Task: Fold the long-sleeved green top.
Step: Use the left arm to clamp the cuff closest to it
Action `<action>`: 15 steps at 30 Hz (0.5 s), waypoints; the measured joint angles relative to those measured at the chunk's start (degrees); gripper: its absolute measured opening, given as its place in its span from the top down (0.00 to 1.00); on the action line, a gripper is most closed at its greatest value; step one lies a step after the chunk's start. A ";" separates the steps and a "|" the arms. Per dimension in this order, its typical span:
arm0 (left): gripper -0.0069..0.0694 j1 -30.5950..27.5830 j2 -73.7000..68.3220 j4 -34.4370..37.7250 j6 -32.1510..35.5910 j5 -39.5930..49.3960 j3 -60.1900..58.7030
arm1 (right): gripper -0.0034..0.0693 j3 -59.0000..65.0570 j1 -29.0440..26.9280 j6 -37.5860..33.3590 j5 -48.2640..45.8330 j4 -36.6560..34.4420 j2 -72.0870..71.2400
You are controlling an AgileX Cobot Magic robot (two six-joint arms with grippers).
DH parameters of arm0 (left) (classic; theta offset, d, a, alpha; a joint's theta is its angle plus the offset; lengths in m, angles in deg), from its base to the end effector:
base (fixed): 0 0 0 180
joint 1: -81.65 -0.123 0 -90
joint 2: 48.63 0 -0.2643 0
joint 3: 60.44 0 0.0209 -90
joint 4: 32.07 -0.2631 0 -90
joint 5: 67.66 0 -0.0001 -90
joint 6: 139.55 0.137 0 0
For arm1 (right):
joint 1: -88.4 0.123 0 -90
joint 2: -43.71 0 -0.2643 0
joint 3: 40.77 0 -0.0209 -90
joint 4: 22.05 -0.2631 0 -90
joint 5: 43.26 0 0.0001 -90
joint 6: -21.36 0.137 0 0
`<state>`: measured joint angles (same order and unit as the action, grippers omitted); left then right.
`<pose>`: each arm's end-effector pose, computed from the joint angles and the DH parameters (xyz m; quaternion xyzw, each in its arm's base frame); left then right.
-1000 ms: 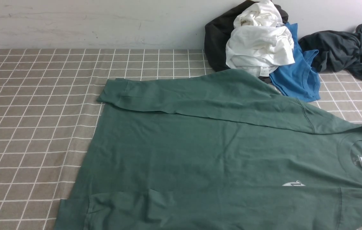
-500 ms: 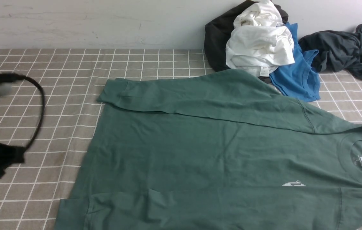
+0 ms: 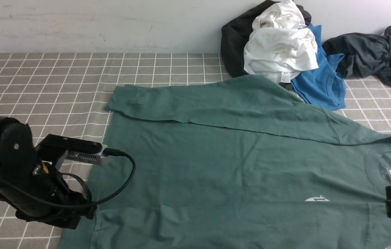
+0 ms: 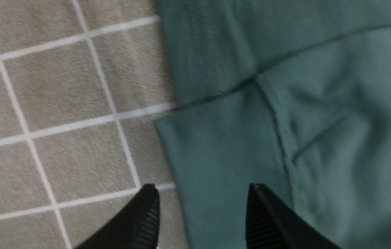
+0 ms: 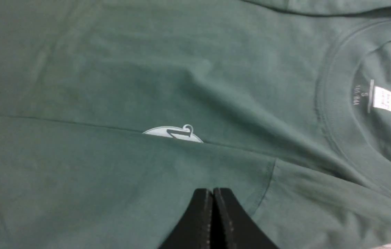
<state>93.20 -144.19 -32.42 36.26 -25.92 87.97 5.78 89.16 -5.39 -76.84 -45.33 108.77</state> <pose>0.2688 -0.0544 0.1094 0.0659 0.9931 -0.0110 0.0962 0.2208 0.0329 0.1784 -0.0988 0.9380 0.0869 0.3207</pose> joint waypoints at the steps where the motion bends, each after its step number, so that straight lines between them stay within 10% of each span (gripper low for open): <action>1: 0.45 0.09 -0.94 -1.59 -2.61 -0.66 0.18 | 0.97 0.00 0.84 -0.06 0.00 0.00 0.42; 6: 0.47 0.09 -5.84 -6.11 -9.22 -3.11 0.47 | 0.97 0.00 3.39 -0.30 0.30 -0.32 2.10; 15: 0.90 0.13 -8.71 -4.07 -9.32 -6.72 1.37 | 0.97 0.00 3.63 -0.43 1.32 -2.81 2.44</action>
<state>93.33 -152.90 -36.49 26.94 -32.64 89.34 5.78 92.79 -5.82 -75.52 -48.14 111.21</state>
